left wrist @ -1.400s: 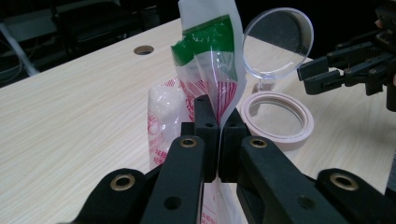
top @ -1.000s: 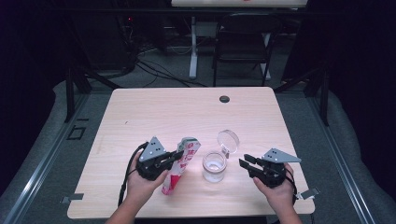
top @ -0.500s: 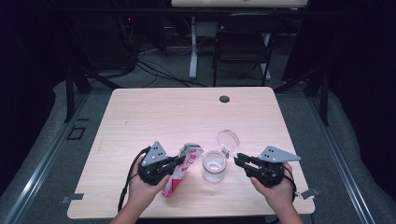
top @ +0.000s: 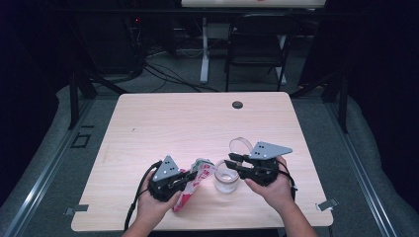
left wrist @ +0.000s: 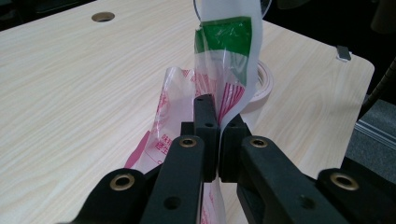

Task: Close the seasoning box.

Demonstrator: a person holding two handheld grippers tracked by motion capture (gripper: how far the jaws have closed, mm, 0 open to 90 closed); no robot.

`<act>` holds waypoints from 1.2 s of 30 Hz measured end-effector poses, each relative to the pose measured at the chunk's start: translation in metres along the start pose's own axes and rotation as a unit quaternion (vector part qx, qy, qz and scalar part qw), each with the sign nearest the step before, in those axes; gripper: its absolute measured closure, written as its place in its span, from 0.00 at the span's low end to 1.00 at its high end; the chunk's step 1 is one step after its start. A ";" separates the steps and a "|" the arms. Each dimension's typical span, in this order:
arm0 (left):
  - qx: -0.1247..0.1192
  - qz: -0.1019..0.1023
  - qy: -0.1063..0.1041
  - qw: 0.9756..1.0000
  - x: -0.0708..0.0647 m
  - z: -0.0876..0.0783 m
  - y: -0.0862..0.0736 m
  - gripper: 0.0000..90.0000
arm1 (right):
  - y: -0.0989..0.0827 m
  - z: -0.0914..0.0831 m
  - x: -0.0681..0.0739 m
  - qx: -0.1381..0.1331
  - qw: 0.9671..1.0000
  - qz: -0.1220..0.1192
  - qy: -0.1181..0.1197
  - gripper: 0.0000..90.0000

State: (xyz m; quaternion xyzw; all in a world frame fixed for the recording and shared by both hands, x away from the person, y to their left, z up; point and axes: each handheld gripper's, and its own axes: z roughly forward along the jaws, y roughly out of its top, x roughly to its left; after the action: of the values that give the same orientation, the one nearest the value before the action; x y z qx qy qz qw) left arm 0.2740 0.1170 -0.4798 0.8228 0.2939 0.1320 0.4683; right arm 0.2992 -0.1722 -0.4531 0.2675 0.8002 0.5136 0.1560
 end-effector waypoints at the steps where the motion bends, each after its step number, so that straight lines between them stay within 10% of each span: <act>1: 0.001 0.000 0.001 1.000 -0.001 0.000 -0.001 1.00 | 0.001 0.003 0.001 0.003 1.000 -0.003 0.004 0.78; 19: 0.006 -0.011 0.014 1.000 -0.009 -0.005 -0.018 0.99 | 0.002 0.030 0.018 0.024 0.994 -0.044 0.097 0.65; 36: 0.000 -0.015 0.014 1.000 -0.010 -0.013 -0.024 0.99 | -0.003 0.060 0.031 0.078 0.990 -0.061 0.100 0.81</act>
State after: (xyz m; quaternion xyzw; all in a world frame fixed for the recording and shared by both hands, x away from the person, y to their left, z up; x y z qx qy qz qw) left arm 0.2512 0.1287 -0.4925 0.8160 0.3130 0.1368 0.4663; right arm 0.3047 -0.1112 -0.4808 0.1764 0.8641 0.4637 0.0849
